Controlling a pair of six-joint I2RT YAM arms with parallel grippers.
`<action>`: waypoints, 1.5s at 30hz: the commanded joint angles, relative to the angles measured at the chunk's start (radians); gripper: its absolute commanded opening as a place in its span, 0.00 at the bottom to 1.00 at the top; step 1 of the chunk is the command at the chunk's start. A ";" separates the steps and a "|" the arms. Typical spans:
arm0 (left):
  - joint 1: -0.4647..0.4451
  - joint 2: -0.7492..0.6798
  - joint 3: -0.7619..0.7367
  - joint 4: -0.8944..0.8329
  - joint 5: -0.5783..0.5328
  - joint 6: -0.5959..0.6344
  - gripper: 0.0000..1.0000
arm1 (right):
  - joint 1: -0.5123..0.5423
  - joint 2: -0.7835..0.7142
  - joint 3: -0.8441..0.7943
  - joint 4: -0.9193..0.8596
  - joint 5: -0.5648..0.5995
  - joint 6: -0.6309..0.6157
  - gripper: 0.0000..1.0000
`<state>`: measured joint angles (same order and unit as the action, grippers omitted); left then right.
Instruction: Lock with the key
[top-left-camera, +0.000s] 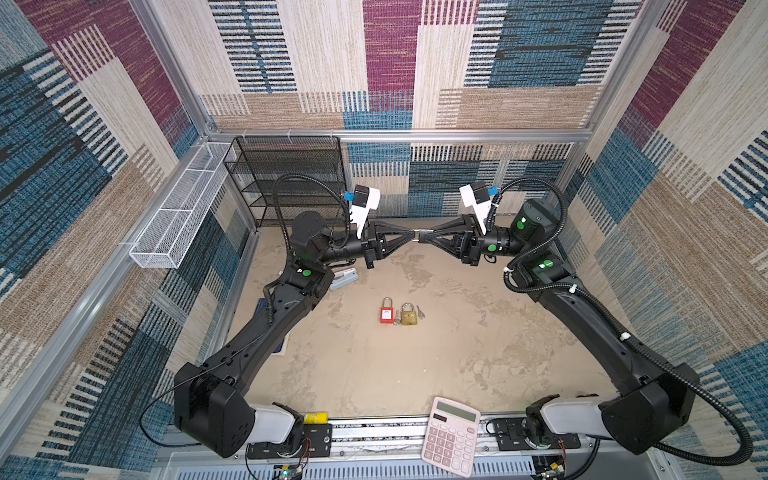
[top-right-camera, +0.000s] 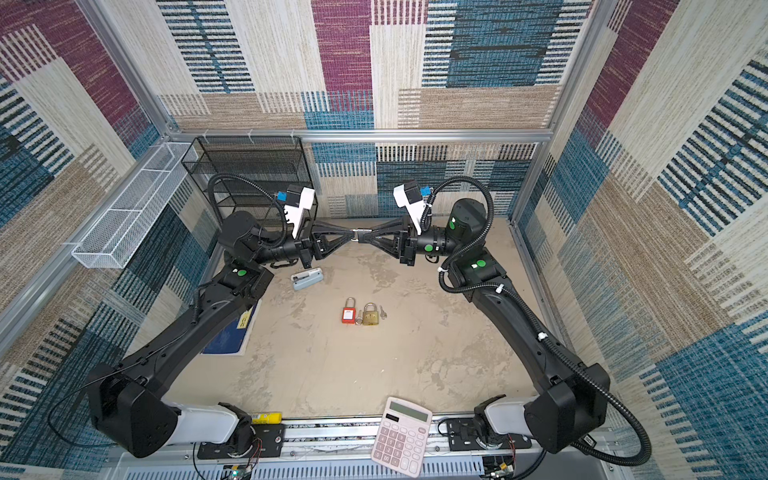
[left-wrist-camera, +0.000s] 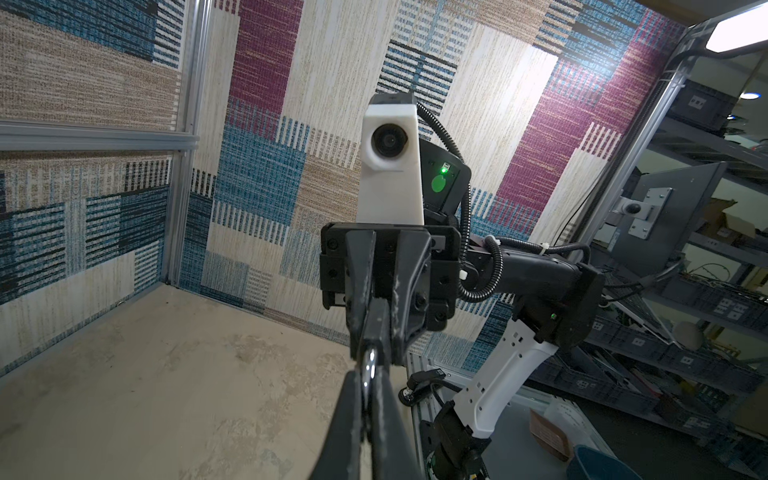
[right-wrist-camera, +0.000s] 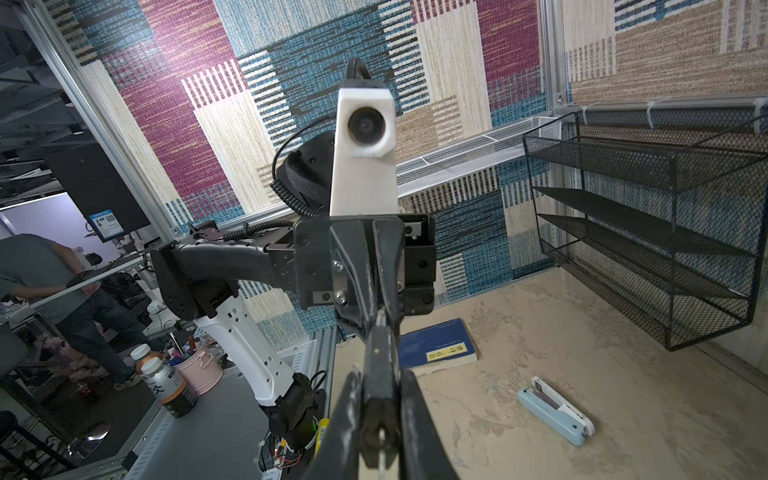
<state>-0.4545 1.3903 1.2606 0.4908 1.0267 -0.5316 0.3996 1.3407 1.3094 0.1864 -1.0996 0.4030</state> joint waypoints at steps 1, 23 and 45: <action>-0.025 0.016 0.011 -0.003 0.038 0.003 0.00 | 0.018 0.020 0.009 0.064 -0.034 0.071 0.00; -0.023 0.016 0.003 0.064 0.068 -0.070 0.32 | 0.010 0.005 0.018 -0.064 0.032 -0.030 0.00; 0.003 -0.039 -0.018 -0.070 -0.007 0.046 0.00 | -0.053 -0.027 0.024 -0.145 -0.003 -0.069 0.46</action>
<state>-0.4568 1.3594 1.2453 0.4065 1.0241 -0.5106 0.3534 1.3205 1.3285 0.0479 -1.0744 0.3355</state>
